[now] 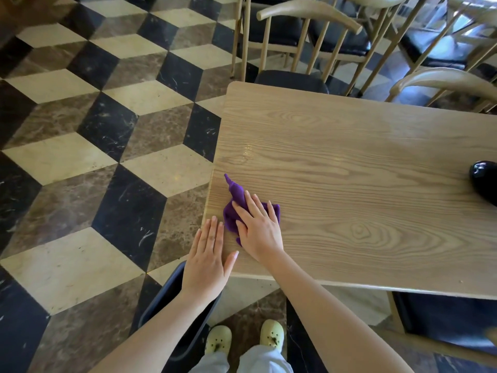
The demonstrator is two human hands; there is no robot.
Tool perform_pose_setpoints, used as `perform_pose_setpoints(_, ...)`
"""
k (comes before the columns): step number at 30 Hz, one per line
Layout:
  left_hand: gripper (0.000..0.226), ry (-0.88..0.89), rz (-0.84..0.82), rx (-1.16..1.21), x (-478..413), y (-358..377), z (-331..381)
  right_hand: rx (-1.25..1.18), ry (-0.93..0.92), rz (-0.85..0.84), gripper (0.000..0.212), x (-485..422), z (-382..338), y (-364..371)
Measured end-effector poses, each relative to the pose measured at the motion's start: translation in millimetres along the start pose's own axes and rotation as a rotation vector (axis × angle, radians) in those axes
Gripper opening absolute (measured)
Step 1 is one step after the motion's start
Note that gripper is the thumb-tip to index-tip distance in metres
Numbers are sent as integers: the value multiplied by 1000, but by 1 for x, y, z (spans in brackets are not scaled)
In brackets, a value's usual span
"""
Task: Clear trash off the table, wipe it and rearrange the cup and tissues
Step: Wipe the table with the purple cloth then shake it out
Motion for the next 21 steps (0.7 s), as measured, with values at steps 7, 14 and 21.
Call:
perform_pose_setpoints(7,76,0,30,36,0,-1,0,30,39,10,44,45,30,-5)
perform_pose_setpoints(14,80,3,29,8,-1,9,-5,27,314,40,45,55,127,-19)
perform_pose_setpoints(21,84,-24,0,27,-3,14,-10,10,540,61,43,78,231,-34)
Point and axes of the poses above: each hand's wrist, its own x-axis away from the middle knuckle, its own y-axis out of the palm, z = x × y, the point moved 8 cm from there along -x, towards the middle knuckle, and after that the axes turned 13 degrees about x, right-handed, at the moved point
